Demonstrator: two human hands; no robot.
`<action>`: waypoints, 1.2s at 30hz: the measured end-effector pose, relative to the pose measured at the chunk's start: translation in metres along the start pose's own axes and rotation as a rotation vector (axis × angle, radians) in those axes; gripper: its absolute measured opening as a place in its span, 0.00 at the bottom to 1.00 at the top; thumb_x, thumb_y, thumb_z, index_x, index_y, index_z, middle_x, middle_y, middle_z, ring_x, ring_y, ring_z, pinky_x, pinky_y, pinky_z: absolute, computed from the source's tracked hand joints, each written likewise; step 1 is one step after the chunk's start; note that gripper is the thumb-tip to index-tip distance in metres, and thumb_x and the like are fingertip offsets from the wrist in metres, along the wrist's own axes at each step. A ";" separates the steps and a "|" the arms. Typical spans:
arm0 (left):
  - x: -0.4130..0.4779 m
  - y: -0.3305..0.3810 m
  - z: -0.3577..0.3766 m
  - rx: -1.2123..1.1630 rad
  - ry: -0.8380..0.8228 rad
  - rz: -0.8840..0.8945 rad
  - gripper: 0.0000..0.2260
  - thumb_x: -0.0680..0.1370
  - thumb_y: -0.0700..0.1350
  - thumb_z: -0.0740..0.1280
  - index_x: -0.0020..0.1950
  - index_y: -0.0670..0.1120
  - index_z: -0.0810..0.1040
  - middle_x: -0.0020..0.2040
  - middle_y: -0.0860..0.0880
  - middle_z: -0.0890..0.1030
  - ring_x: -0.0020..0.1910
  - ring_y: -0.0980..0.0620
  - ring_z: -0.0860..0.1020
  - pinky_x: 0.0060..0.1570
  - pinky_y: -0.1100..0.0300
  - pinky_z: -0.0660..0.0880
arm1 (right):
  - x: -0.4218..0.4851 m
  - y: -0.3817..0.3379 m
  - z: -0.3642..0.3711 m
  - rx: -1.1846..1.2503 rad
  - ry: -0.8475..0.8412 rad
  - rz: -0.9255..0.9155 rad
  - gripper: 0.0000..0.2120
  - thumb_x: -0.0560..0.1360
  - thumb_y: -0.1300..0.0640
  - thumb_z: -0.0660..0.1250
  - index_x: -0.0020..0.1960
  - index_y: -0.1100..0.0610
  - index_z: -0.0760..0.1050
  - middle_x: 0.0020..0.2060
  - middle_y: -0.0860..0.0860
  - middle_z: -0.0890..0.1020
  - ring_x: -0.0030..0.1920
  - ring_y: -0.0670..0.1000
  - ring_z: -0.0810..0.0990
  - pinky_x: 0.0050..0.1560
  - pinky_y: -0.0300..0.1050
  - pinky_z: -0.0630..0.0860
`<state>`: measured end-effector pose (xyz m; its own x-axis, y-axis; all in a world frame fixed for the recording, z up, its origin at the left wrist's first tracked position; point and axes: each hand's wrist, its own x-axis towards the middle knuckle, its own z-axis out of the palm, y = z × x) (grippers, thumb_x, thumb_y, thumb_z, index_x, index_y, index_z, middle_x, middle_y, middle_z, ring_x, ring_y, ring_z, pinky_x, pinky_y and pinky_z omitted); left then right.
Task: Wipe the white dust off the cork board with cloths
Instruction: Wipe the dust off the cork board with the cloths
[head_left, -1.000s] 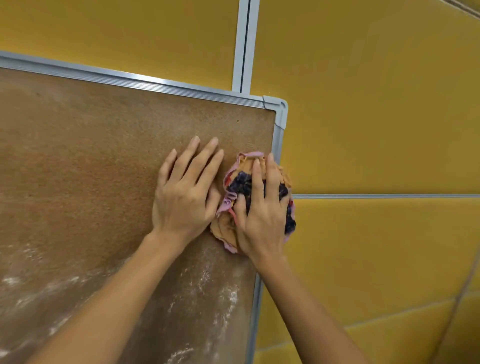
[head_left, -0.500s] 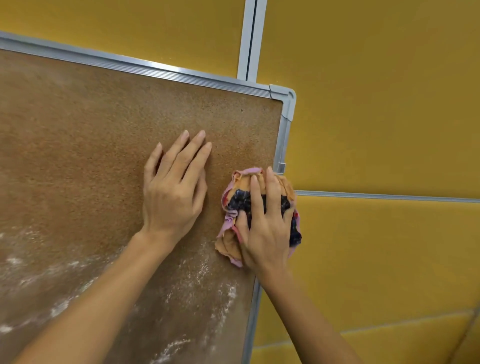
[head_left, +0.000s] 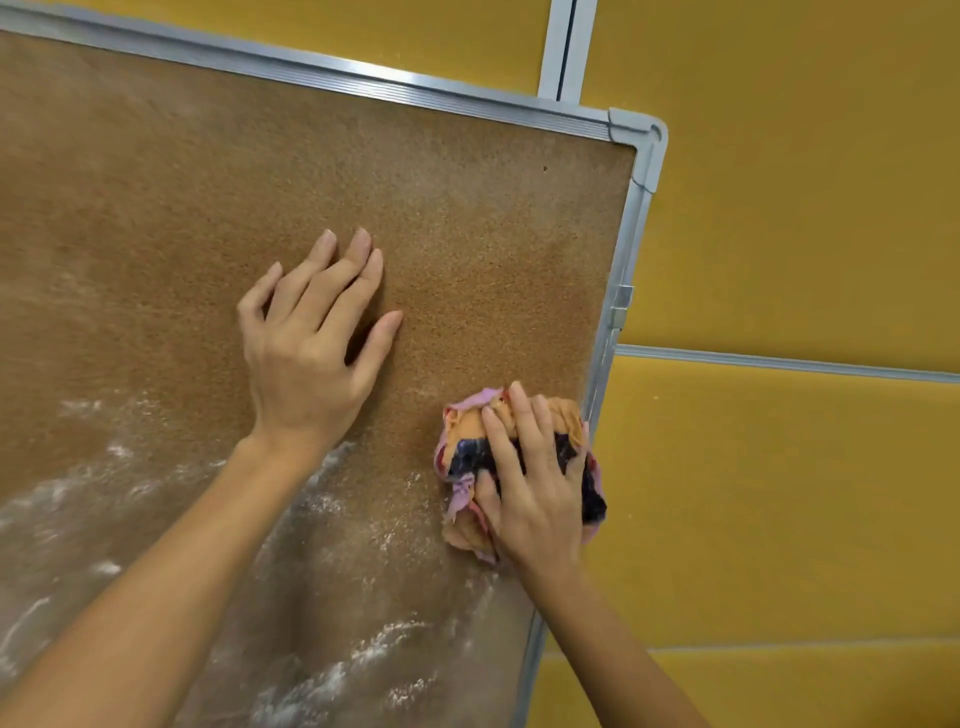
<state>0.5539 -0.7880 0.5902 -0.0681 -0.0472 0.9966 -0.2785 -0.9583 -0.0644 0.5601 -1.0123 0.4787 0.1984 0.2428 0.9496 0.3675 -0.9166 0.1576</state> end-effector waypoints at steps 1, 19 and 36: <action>0.000 0.000 -0.001 -0.009 -0.004 -0.005 0.16 0.83 0.51 0.68 0.69 0.46 0.80 0.71 0.50 0.78 0.73 0.50 0.73 0.68 0.46 0.65 | 0.020 -0.003 -0.002 0.001 0.041 0.054 0.25 0.81 0.53 0.61 0.77 0.52 0.65 0.78 0.55 0.65 0.79 0.55 0.61 0.67 0.68 0.70; -0.063 -0.067 -0.040 0.045 -0.055 -0.081 0.17 0.84 0.48 0.67 0.73 0.47 0.77 0.77 0.47 0.71 0.77 0.46 0.67 0.71 0.41 0.64 | 0.035 -0.091 0.014 0.105 0.096 0.172 0.24 0.82 0.56 0.63 0.78 0.54 0.66 0.78 0.51 0.65 0.80 0.57 0.61 0.77 0.69 0.57; -0.066 -0.071 -0.035 -0.004 -0.021 -0.083 0.18 0.84 0.49 0.67 0.73 0.51 0.76 0.76 0.49 0.71 0.77 0.47 0.68 0.71 0.44 0.61 | 0.003 -0.109 0.016 0.044 -0.094 0.054 0.25 0.85 0.51 0.57 0.80 0.52 0.59 0.79 0.53 0.60 0.81 0.55 0.56 0.77 0.64 0.59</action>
<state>0.5444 -0.7071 0.5269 -0.0241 0.0267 0.9994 -0.2867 -0.9578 0.0187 0.5354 -0.9063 0.4599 0.3030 0.2242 0.9262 0.3933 -0.9147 0.0928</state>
